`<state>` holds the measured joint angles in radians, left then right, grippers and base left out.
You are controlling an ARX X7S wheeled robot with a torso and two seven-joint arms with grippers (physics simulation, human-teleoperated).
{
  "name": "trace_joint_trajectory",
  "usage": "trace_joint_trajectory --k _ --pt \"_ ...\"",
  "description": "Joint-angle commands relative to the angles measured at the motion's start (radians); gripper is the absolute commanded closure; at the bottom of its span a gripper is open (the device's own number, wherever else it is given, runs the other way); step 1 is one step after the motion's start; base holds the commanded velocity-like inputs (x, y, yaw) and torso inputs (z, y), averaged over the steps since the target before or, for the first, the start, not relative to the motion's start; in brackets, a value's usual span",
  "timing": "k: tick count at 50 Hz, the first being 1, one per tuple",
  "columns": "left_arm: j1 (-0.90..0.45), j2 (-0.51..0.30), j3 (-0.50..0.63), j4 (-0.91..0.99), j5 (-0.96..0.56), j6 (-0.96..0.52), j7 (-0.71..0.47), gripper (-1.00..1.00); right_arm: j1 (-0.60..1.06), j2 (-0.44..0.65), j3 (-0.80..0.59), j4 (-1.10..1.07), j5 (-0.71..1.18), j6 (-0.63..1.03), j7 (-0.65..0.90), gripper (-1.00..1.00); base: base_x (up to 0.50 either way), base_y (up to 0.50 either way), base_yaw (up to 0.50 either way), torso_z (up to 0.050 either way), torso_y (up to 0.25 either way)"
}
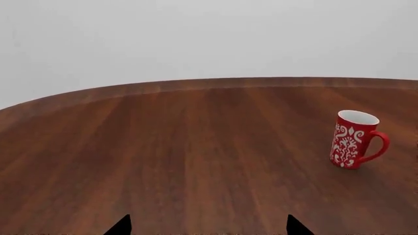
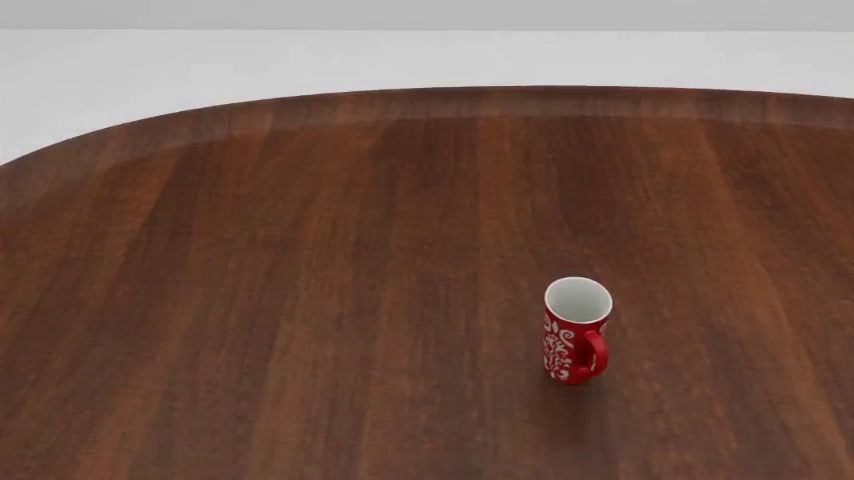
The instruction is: Put the white mug on the plate.
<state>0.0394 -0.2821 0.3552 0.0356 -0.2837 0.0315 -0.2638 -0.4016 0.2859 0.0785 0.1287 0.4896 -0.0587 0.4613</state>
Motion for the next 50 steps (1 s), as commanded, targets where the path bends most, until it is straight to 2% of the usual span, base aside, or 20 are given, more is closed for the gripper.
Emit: trace_joint_trajectory --k 1,37,38,44,50 --pt "0.002 -0.002 0.005 -0.004 -0.002 0.006 -0.002 -1.0 0.024 -0.002 -0.006 0.041 -0.02 -0.009 -0.017 1.0 0.0 0.0 0.0 0.0 0.0" --pt "0.006 -0.012 0.017 0.019 0.0 -0.006 -0.025 -1.0 0.063 -0.008 -0.009 0.113 -0.008 -0.028 -0.029 1.0 0.0 0.0 0.0 0.0 0.0" --pt "0.007 -0.012 0.017 0.019 -0.001 -0.005 -0.026 -1.0 0.063 -0.008 -0.005 0.116 -0.004 -0.026 -0.026 -1.0 0.0 0.0 0.0 0.0 0.0" --pt "0.008 -0.015 0.016 0.022 -0.005 -0.003 -0.026 -1.0 0.057 -0.006 -0.006 0.102 -0.005 -0.018 -0.015 -1.0 0.0 0.0 0.0 0.0 0.0" --pt "0.006 -0.013 0.022 0.018 -0.007 -0.003 -0.025 -1.0 0.018 0.01 -0.006 -0.004 -0.02 0.009 0.034 -1.0 0.0 0.0 0.0 0.0 0.0"
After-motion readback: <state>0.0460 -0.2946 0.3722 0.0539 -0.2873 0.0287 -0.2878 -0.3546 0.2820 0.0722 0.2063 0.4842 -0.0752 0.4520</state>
